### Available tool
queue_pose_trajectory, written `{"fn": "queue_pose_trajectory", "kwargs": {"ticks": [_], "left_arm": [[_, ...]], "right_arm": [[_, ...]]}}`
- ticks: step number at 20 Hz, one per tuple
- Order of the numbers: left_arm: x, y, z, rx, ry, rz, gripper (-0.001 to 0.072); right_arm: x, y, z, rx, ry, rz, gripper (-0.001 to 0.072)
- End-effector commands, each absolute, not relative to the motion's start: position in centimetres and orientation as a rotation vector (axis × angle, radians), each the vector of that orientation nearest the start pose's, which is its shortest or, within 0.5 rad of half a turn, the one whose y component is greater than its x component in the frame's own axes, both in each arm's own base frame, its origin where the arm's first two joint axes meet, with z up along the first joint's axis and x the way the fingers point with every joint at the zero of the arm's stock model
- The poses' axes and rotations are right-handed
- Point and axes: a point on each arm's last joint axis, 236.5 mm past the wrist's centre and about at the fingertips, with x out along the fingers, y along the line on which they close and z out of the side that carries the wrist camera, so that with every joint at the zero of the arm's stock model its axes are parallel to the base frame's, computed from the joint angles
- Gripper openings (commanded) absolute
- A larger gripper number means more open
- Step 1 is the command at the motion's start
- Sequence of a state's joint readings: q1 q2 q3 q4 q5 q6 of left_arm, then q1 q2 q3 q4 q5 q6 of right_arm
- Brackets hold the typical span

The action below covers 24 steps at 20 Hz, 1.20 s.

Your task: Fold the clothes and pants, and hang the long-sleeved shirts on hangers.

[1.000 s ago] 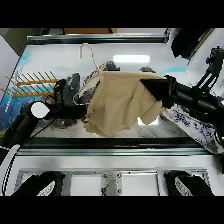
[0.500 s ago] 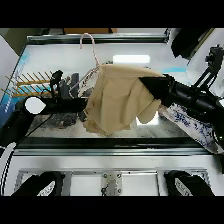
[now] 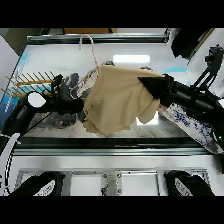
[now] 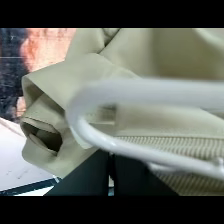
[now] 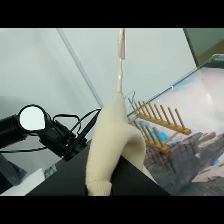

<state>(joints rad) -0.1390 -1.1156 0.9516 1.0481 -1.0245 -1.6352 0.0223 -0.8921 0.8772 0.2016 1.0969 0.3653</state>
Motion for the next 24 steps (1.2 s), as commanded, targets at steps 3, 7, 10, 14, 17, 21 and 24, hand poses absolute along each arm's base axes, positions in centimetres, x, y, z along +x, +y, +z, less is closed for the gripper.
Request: {"fn": "queue_pose_trajectory", "kwargs": {"ticks": [3,7,10,14,17,21,24], "left_arm": [[34.9,-12.6,2.5,-0.499,1.212,-0.264,0.0019],[35.2,-11.3,2.5,-0.495,1.201,-0.25,0.0019],[35.4,-10.2,2.5,-0.497,1.197,-0.236,0.0019],[36.0,-8.2,4.6,-0.477,1.136,-0.23,0.0019],[35.6,-8.6,8.4,-0.425,1.113,-0.293,0.0019],[34.6,-9.5,10.8,-0.36,1.112,-0.359,0.0019],[34.2,-9.7,9.7,-0.376,1.15,-0.364,0.0019]], "right_arm": [[31.5,21.6,28.5,0.472,0.137,1.126,0.0022],[31.4,21.7,28.1,0.455,0.148,1.129,0.0022],[31.3,21.8,27.9,0.443,0.154,1.131,0.0022],[31.1,21.5,25.5,0.344,0.218,1.129,0.0022],[30.9,20.6,24.2,0.261,0.211,1.137,0.0022],[31.1,19.4,23.8,0.255,0.207,1.123,0.0022],[30.7,19.6,25.4,0.292,0.148,1.149,0.0022]]}}
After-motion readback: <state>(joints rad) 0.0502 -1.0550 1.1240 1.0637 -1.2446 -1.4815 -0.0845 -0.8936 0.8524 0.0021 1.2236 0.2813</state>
